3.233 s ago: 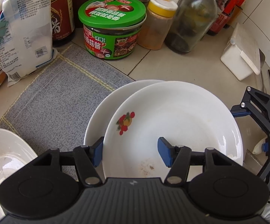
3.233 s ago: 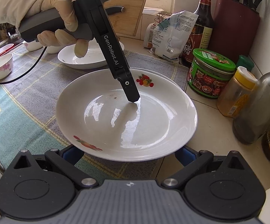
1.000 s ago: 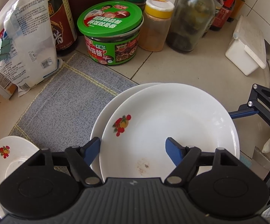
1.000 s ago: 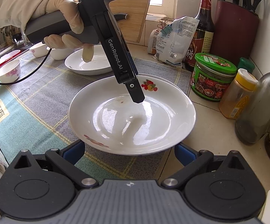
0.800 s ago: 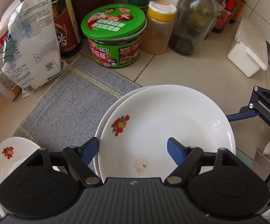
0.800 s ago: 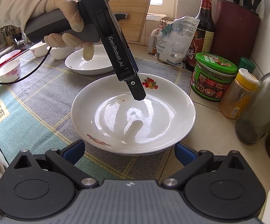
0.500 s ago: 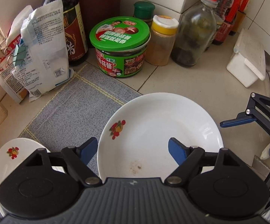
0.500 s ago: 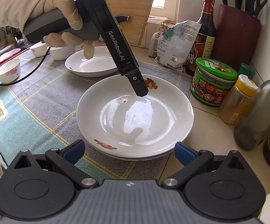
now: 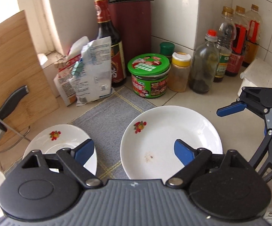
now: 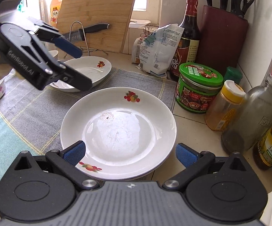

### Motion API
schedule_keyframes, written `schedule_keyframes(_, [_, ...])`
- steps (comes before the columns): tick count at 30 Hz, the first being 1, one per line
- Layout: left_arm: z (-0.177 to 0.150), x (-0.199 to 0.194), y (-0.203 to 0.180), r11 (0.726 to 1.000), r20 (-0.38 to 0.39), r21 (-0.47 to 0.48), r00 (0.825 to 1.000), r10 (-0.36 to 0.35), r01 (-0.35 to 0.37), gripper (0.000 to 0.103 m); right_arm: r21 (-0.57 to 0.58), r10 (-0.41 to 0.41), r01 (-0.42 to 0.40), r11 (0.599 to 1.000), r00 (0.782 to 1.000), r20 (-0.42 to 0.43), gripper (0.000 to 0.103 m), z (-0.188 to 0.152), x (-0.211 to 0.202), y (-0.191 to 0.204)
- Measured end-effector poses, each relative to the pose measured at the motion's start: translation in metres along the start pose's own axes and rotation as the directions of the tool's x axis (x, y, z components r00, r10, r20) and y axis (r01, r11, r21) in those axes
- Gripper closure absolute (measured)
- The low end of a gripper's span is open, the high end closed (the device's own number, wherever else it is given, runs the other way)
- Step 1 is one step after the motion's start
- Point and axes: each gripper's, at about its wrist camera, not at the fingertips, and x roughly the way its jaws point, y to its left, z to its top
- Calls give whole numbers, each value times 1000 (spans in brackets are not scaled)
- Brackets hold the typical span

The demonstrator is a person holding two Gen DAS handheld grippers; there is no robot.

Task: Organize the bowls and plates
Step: 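Reach the right gripper to the smaller flower plate on the towel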

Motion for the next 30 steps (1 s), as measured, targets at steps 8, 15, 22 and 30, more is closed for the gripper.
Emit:
schedule_keyframes(8, [-53, -21, 24, 963, -23, -210, 986, 167, -168, 11, -26, 38, -38, 999, 999, -10, 0, 21, 22, 15])
schedule_keyframes(15, [-94, -23, 58, 930, -48, -288, 974, 222, -226, 11, -5, 20, -20, 1000, 999, -38, 0, 41, 42, 37])
schedule_keyframes(22, [-119, -10, 87, 939, -52, -267, 976, 209, -216, 11, 58, 12, -8, 998, 998, -65, 0, 56, 48, 59])
schedule_keyframes(30, [-139, 18, 105, 955, -81, -247, 986, 148, -164, 10, 76, -26, 35, 997, 993, -112, 0, 74, 64, 76])
